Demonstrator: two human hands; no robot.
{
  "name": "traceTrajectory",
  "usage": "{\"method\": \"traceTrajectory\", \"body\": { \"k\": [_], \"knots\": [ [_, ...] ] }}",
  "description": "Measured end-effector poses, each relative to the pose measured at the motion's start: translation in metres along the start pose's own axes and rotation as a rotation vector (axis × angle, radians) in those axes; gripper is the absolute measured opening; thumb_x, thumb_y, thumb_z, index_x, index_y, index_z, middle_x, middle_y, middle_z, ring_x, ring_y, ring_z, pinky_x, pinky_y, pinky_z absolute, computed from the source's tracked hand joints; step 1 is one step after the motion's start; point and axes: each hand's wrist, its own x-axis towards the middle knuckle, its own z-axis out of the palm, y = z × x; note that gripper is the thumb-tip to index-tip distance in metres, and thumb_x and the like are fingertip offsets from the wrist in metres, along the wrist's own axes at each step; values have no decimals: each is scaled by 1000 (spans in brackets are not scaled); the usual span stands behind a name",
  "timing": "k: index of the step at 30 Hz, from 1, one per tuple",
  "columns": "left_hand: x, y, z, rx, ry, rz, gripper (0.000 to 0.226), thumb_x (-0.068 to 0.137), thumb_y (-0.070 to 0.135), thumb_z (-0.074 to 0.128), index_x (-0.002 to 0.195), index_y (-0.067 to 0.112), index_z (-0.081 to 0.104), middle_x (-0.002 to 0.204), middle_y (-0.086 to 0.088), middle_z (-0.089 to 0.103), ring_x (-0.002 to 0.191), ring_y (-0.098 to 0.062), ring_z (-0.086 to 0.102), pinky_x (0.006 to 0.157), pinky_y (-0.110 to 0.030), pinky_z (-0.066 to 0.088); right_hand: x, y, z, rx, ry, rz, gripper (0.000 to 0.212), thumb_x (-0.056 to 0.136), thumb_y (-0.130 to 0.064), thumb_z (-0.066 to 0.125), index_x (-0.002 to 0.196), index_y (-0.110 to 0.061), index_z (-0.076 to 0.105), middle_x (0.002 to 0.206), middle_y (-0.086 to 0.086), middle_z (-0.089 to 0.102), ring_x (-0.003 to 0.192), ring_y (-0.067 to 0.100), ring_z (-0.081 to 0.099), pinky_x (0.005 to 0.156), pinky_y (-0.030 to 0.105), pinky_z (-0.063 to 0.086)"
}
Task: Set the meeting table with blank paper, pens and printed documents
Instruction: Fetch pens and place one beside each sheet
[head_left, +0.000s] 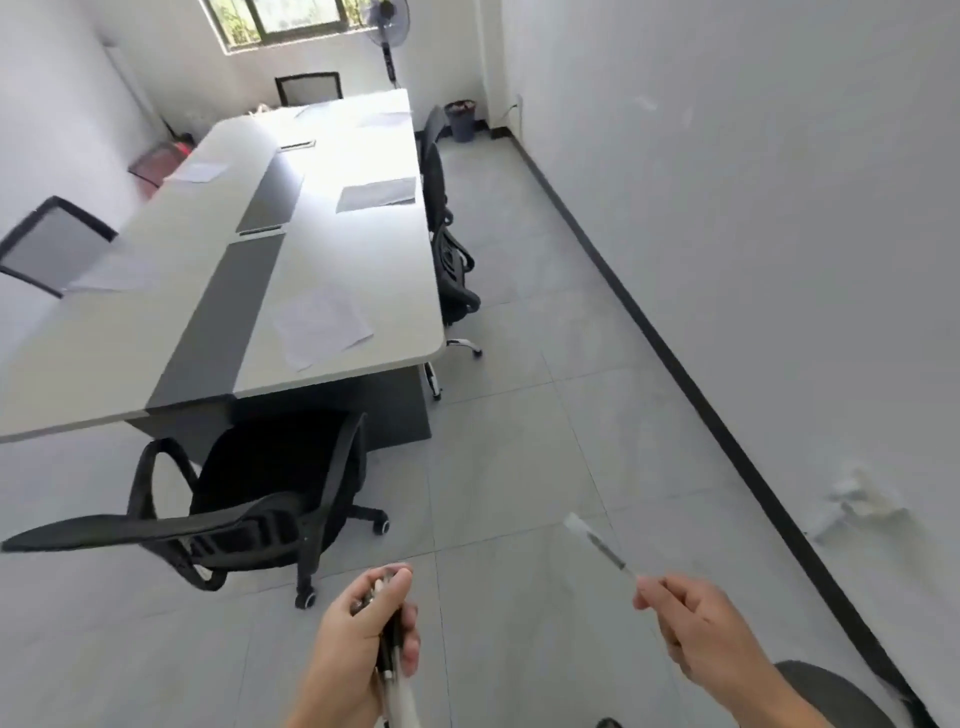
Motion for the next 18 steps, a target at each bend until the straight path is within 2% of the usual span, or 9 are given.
{"method": "traceTrajectory", "body": {
  "k": [5, 10, 14, 18],
  "knots": [
    [26, 16, -17, -150, 170, -6, 7, 92, 2, 55, 97, -2, 58, 48, -14, 48, 27, -20, 42, 33, -18, 36, 76, -59, 34, -71, -194, -23, 26, 97, -13, 54, 80, 5, 61, 49, -1, 27, 38, 9, 23, 34, 15, 22],
    [82, 40, -51, -207, 288, -40, 8, 94, 4, 54, 97, -2, 58, 48, -14, 49, 28, -20, 43, 35, -19, 37, 150, -94, 90, -134, -290, -11, 23, 99, -7, 48, 87, 8, 62, 49, 1, 32, 37, 11, 27, 35, 19, 23],
    [146, 79, -75, -215, 287, -6, 8, 93, 5, 55, 96, -2, 58, 47, -12, 48, 29, -20, 43, 35, -19, 35, 202, -125, 141, -242, -321, -47, 25, 99, -10, 48, 87, 6, 64, 48, 3, 44, 38, 13, 37, 39, 23, 28],
    [202, 136, -96, -193, 216, 28, 14, 94, 8, 56, 99, -5, 58, 49, -13, 46, 31, -20, 44, 35, -19, 36, 247, -170, 191, -244, -311, -39, 27, 99, -11, 48, 81, 5, 62, 47, 2, 44, 40, 17, 38, 39, 25, 28]
  ]
}}
